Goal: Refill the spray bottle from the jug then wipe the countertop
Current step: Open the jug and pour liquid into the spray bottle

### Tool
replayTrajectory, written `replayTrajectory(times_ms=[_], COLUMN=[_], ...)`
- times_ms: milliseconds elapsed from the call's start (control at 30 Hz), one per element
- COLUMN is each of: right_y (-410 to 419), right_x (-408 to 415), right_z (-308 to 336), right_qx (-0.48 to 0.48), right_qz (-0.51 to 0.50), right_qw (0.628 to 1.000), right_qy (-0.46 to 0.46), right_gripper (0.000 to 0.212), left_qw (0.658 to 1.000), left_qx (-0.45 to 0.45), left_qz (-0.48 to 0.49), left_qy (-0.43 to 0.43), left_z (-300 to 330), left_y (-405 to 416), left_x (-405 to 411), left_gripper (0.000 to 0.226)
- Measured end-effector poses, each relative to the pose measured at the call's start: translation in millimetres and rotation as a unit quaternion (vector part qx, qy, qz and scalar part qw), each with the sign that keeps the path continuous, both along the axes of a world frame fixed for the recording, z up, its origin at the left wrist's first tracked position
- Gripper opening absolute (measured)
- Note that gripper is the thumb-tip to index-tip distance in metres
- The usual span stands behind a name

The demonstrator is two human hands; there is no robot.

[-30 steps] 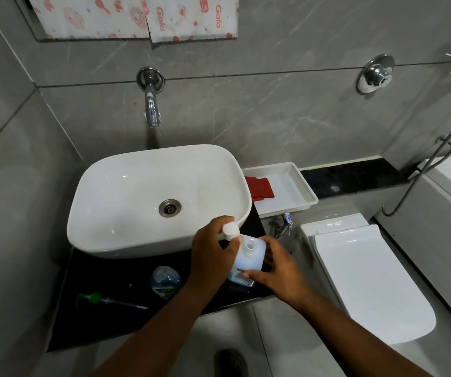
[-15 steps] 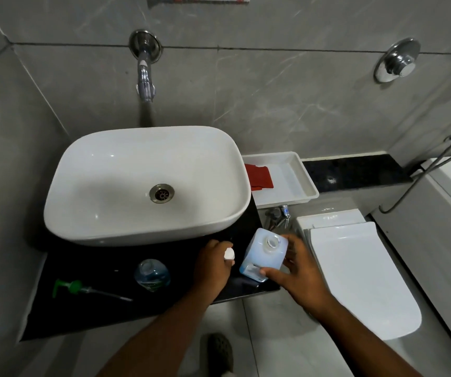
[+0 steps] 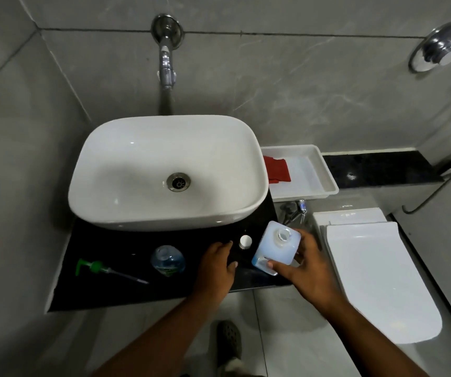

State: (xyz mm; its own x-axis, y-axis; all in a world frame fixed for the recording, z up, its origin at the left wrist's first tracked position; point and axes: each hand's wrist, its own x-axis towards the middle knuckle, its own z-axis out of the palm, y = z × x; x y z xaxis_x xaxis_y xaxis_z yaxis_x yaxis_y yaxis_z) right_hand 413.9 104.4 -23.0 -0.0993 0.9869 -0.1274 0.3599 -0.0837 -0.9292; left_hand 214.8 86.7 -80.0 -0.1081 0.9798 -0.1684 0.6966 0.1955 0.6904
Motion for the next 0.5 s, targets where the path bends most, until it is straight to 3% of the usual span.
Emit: replayTrajectory(times_ms=[267, 400, 500], right_y=[-16, -23, -26], right_x=[-48, -74, -90], right_z=[19, 23, 29], right_qx=[0.040, 0.063, 0.080], right_qz=[0.019, 0.056, 0.094], right_qw=[0.999, 0.996, 0.992], right_qy=[0.008, 0.000, -0.030], right_gripper=[0.070, 0.071, 0.074], left_qw=[0.993, 0.976, 0.953], left_qx=[0.012, 0.014, 0.050], left_qz=[0.102, 0.204, 0.287], left_qy=[-0.063, -0.078, -0.082], left_z=[1, 5, 13], left_y=[-75, -96, -100], left_x=[-51, -79, -98], left_gripper=[0.031, 0.019, 0.034])
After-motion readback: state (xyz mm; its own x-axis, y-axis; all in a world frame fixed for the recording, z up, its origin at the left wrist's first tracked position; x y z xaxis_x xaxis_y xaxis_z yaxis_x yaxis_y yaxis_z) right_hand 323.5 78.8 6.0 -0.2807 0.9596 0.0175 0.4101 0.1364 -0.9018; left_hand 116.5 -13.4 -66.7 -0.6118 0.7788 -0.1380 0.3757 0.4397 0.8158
